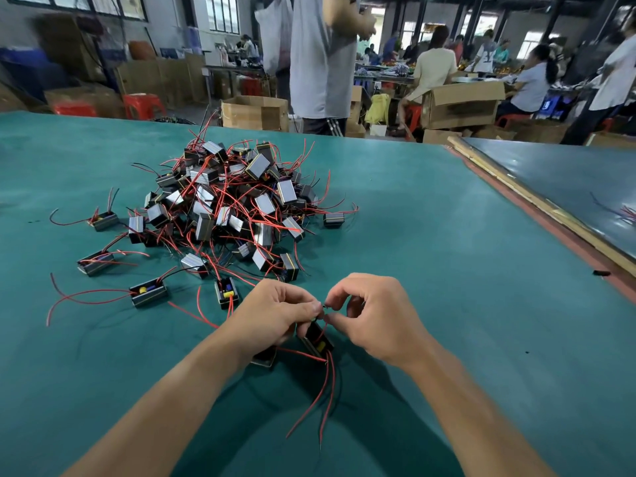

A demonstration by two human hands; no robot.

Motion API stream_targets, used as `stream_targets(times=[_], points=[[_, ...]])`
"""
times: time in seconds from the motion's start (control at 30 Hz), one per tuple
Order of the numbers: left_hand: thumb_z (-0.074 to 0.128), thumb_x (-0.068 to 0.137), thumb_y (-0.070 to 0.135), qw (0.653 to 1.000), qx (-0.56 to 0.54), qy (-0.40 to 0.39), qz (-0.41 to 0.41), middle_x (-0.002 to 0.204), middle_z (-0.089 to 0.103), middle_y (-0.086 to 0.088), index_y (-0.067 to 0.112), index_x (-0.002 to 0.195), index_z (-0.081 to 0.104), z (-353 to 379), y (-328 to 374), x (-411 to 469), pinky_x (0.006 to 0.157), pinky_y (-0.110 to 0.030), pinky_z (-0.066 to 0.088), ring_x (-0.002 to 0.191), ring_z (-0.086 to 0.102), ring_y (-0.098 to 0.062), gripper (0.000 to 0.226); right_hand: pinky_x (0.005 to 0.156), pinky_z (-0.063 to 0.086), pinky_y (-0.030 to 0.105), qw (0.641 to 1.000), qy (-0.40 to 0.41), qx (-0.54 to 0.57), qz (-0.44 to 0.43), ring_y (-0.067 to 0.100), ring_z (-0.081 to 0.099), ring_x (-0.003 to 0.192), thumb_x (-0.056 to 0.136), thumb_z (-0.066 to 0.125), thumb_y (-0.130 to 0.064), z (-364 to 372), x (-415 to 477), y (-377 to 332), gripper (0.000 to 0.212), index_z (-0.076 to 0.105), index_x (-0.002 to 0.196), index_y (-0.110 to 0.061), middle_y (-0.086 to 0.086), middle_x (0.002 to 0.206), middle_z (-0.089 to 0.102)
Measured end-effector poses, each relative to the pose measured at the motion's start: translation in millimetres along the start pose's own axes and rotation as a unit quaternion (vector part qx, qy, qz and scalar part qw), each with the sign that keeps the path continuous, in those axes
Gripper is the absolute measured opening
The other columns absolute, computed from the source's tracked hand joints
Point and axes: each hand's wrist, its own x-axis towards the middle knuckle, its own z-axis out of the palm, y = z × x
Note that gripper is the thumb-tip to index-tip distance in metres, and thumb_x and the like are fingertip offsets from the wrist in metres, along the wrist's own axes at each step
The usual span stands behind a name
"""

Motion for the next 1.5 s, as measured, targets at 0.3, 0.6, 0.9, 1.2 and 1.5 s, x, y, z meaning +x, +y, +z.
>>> stream_targets(times=[0.3,0.6,0.9,1.2,1.5], points=[[0.060,0.094,0.009,1.000,-0.019,0.002,0.000,0.049,0.052,-0.005,0.005,0.074,0.070,-1.1,-0.6,0.8,0.035,-0.015,0.022,0.035,0.029,-0.010,0.022,0.056,0.035,0.016,0.999,0.024,-0.029,-0.030,0.008,0.050,0.054,0.077,0.080,-0.019,-2.5,0.6,-5.5,0.006,0.076,0.077,-0.025,-0.019,0.066,0.059],[0.063,0.094,0.009,0.997,0.065,-0.001,0.047,0.048,0.055,0.001,0.005,0.076,0.070,0.4,-2.1,-0.8,0.041,-0.013,0.028,0.037,0.036,-0.003,0.020,0.051,0.037,0.015,0.977,-0.065,0.132,0.154,0.001,0.045,0.048,0.082,0.077,-0.014,-8.9,2.1,-12.3,0.022,0.071,0.063,-0.023,-0.013,0.051,0.059],[0.066,0.092,0.012,0.982,0.131,-0.005,0.136,0.055,0.057,0.000,0.012,0.073,0.070,4.8,-4.5,-3.1,0.054,-0.031,0.038,0.053,0.047,-0.015,0.019,0.046,0.043,0.018,0.877,-0.136,0.309,0.341,0.007,0.046,0.046,0.082,0.067,-0.002,-18.8,6.1,-21.3,0.027,0.068,0.059,-0.016,0.000,0.057,0.058],[0.069,0.090,0.021,0.983,0.131,0.039,0.124,0.048,0.047,0.002,0.007,0.069,0.069,5.1,-5.8,-1.3,0.046,-0.023,0.025,0.044,0.032,-0.011,0.025,0.049,0.045,0.020,0.910,-0.093,0.277,0.293,0.008,0.049,0.049,0.092,0.064,-0.009,-16.6,4.5,-24.0,0.023,0.069,0.069,-0.012,-0.002,0.062,0.061],[0.067,0.092,0.016,0.992,0.071,0.076,0.074,0.041,0.034,0.004,0.006,0.078,0.067,2.1,-7.2,2.2,0.040,-0.017,0.020,0.037,0.023,-0.012,0.017,0.048,0.045,0.020,0.924,-0.091,0.264,0.260,0.010,0.050,0.047,0.091,0.066,-0.010,-25.5,4.1,-20.1,0.023,0.070,0.068,-0.012,0.000,0.060,0.062]])
